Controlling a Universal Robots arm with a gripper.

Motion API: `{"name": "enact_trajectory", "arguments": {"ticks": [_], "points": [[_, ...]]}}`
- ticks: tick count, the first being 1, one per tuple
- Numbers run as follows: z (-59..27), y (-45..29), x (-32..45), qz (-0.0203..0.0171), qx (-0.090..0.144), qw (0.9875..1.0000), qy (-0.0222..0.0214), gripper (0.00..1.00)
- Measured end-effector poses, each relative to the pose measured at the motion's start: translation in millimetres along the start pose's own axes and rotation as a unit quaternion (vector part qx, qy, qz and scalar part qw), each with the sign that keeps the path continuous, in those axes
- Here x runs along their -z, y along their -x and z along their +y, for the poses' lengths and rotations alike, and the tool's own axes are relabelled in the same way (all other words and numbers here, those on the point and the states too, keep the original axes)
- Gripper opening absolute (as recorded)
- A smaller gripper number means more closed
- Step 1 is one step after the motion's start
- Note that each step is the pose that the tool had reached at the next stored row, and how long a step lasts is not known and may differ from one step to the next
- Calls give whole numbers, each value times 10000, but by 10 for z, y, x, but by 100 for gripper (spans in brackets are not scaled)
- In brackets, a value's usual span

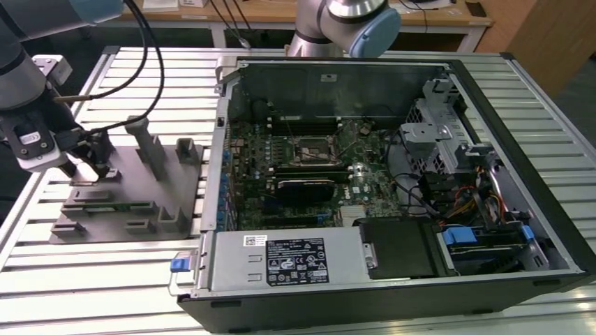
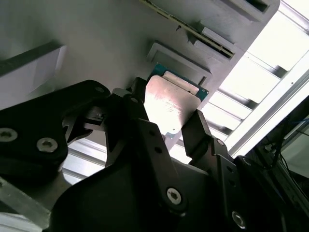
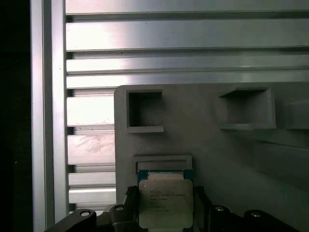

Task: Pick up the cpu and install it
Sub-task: 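Pick up the cpu and move it towards the insertion slot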

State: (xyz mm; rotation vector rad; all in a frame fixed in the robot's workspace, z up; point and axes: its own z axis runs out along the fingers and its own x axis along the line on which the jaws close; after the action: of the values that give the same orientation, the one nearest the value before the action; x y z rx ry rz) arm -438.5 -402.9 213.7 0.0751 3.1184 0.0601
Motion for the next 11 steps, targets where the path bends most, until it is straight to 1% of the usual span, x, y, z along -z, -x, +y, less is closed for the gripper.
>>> {"name": "enact_trajectory", "arguments": {"ticks": [11], "points": [[6,4,165,-4,0,10000,0,54]]}}
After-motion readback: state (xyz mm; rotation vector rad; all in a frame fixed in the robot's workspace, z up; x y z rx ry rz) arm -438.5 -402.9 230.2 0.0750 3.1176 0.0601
